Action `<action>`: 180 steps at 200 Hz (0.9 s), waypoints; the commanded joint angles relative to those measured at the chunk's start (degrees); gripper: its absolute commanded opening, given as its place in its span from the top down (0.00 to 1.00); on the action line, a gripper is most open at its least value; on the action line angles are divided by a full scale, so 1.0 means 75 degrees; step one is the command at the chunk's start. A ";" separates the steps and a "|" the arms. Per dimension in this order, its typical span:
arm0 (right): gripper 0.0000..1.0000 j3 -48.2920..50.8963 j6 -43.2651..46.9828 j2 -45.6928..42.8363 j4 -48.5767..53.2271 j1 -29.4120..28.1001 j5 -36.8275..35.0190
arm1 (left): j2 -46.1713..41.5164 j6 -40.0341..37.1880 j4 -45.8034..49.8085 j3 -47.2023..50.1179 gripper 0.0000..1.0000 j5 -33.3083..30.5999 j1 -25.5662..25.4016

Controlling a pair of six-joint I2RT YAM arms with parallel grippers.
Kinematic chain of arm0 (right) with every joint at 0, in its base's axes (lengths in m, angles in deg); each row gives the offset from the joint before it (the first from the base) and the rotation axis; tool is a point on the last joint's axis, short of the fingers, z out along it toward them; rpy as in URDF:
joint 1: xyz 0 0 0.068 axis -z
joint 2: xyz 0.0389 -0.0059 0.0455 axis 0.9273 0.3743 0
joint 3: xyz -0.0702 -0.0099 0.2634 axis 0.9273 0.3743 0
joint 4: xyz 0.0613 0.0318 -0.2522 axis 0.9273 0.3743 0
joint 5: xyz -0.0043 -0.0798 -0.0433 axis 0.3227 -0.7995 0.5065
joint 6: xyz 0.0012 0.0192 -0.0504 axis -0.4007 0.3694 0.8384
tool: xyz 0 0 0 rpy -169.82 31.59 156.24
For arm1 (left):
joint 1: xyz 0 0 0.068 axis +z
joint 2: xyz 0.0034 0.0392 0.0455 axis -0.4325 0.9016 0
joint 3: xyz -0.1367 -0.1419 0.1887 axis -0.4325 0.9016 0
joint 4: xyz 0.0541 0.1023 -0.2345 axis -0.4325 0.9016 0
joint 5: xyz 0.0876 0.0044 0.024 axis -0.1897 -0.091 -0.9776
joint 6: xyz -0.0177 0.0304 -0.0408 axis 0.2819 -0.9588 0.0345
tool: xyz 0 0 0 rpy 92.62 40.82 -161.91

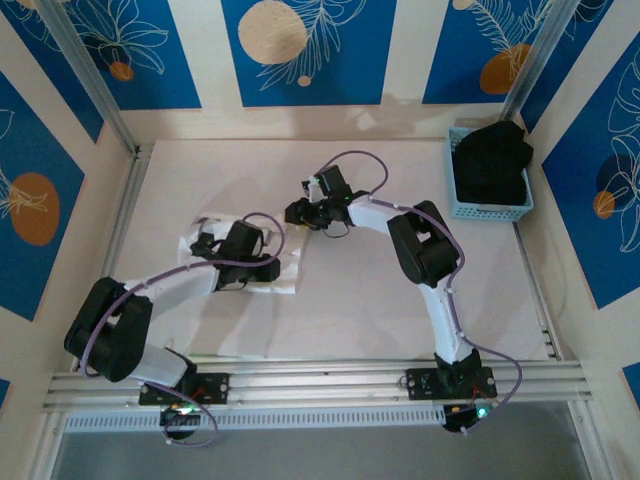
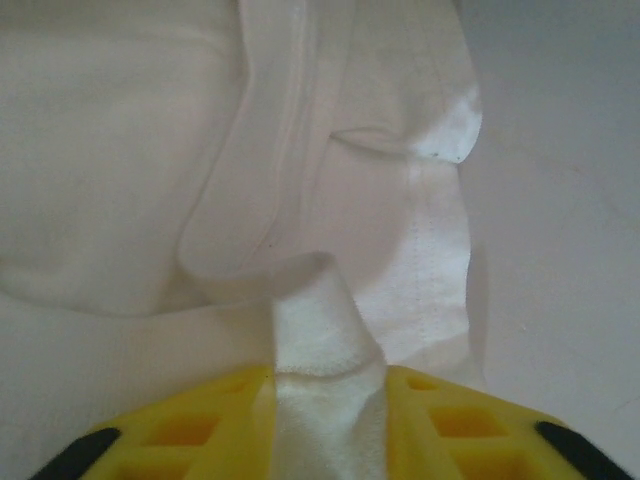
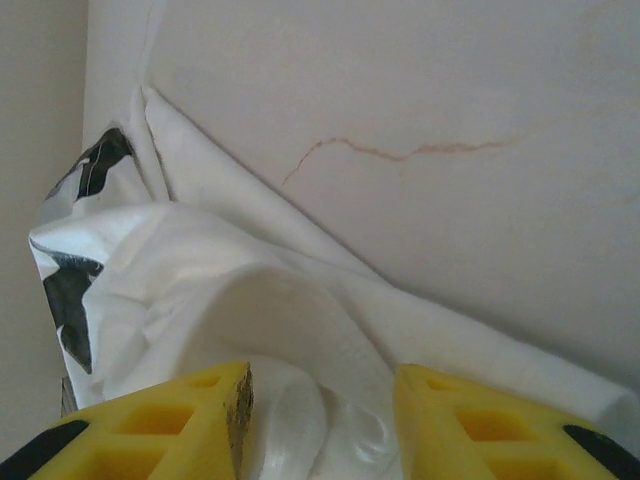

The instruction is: Fold the inside-out t-shirt

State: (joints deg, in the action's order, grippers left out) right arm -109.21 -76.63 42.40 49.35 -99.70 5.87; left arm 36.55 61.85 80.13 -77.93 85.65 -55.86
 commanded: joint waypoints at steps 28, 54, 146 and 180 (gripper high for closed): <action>0.57 0.0587 0.0094 -0.0656 -0.0226 -0.0102 0.0004 | -0.0429 -0.0202 -0.0415 0.0053 0.90 -0.0044 -0.0075; 0.57 0.1172 0.0060 -0.1157 -0.0472 0.0008 -0.0307 | -0.1022 -0.0335 -0.0770 0.0343 0.99 0.0395 -0.0090; 0.48 0.1581 0.0053 -0.1417 -0.0604 -0.0090 0.0115 | -0.1558 -0.0488 -0.1951 0.1125 1.00 0.1588 -0.0398; 0.47 0.1141 0.0050 -0.1022 -0.0525 -0.0247 0.0126 | -0.1601 -0.0584 -0.1916 0.1176 1.00 0.1522 -0.0409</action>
State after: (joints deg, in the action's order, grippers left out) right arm -97.63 -76.63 32.48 44.91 -100.60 5.08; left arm 24.68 59.03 67.56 -69.91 95.56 -58.29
